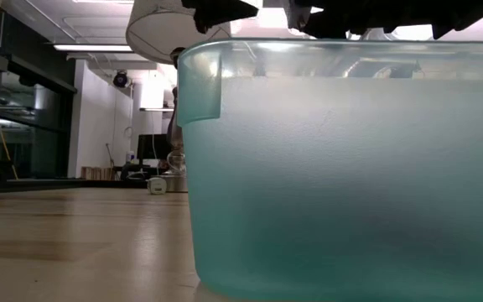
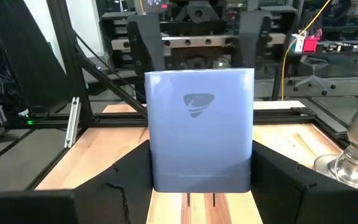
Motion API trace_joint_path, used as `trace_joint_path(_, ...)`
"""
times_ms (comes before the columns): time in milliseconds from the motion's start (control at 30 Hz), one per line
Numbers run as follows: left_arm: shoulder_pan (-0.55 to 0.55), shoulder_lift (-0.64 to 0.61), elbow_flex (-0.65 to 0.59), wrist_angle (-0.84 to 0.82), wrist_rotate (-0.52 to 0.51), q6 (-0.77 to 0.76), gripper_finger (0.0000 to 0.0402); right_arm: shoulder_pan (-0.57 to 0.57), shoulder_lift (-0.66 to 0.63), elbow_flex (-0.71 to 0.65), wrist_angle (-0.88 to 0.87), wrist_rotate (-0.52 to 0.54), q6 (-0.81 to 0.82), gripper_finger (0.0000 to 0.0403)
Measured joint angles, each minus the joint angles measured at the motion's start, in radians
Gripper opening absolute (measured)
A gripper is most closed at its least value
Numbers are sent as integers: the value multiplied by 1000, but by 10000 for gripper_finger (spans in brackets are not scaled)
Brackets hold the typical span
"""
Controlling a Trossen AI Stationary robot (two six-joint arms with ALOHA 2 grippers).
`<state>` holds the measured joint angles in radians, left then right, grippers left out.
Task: Pick & Place Office items
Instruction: Put the purple charger adapter into the transparent bin
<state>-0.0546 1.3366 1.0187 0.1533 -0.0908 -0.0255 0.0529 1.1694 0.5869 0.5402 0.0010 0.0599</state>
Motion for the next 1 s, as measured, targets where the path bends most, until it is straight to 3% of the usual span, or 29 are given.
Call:
trace_joint_path(367, -46, -14, 0, -78, -23, -32, 278, -102, -1, 0, -28, 89, 26, 210)
trace_joint_path(667, -72, -14, 0, -81, -23, -33, 278, -271, -1, 0, -317, 328, 91, 210)
trace_joint_path(1000, -73, -14, 0, -80, -23, -35, 278, -513, -1, 0, -499, 333, 246, 212)
